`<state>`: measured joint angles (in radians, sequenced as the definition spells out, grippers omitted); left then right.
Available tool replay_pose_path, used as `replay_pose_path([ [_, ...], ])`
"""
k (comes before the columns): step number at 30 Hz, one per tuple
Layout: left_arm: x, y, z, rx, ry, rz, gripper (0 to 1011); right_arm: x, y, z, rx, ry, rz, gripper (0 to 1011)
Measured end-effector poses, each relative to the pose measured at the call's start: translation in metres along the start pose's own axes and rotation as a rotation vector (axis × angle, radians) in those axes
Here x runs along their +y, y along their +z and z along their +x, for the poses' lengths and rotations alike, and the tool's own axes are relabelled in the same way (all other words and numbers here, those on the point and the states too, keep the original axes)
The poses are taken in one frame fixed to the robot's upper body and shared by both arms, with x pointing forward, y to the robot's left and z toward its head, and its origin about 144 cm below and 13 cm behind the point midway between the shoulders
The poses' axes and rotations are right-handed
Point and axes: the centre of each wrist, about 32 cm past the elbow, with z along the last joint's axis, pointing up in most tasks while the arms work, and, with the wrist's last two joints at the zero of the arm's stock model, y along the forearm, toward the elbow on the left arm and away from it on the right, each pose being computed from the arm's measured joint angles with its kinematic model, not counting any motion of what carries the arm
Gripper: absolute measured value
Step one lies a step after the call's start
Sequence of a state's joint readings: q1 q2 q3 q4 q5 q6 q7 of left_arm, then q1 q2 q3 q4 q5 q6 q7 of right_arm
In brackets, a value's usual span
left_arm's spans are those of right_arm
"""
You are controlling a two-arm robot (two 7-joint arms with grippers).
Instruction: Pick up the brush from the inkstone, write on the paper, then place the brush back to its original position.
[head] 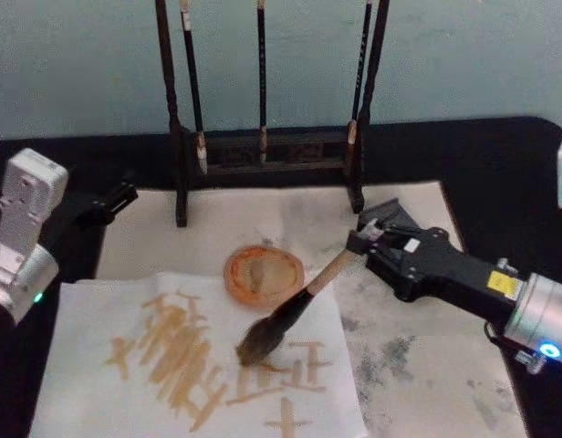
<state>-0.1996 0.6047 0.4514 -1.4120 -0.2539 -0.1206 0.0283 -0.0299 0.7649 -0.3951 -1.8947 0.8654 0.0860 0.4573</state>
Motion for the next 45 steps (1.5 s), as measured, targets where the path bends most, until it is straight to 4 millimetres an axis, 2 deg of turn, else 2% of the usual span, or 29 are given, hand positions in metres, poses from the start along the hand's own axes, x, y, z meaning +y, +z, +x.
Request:
replay_pose_path([
  [13, 0.000, 0.000, 0.000, 0.000, 0.000, 0.000, 1002, -0.009, 0.005, -0.001, -0.016, -0.006, 0.032, 175],
  [21, 0.000, 0.000, 0.000, 0.000, 0.000, 0.000, 1002, 0.011, 0.013, -0.007, -0.036, 0.057, 0.061, 175],
  [34, 0.000, 0.000, 0.000, 0.000, 0.000, 0.000, 1000, 0.049, 0.005, -0.010, -0.015, 0.177, 0.036, 175],
  [45, 0.000, 0.000, 0.000, 0.000, 0.000, 0.000, 1002, 0.050, -0.005, -0.009, 0.003, 0.166, 0.015, 175],
])
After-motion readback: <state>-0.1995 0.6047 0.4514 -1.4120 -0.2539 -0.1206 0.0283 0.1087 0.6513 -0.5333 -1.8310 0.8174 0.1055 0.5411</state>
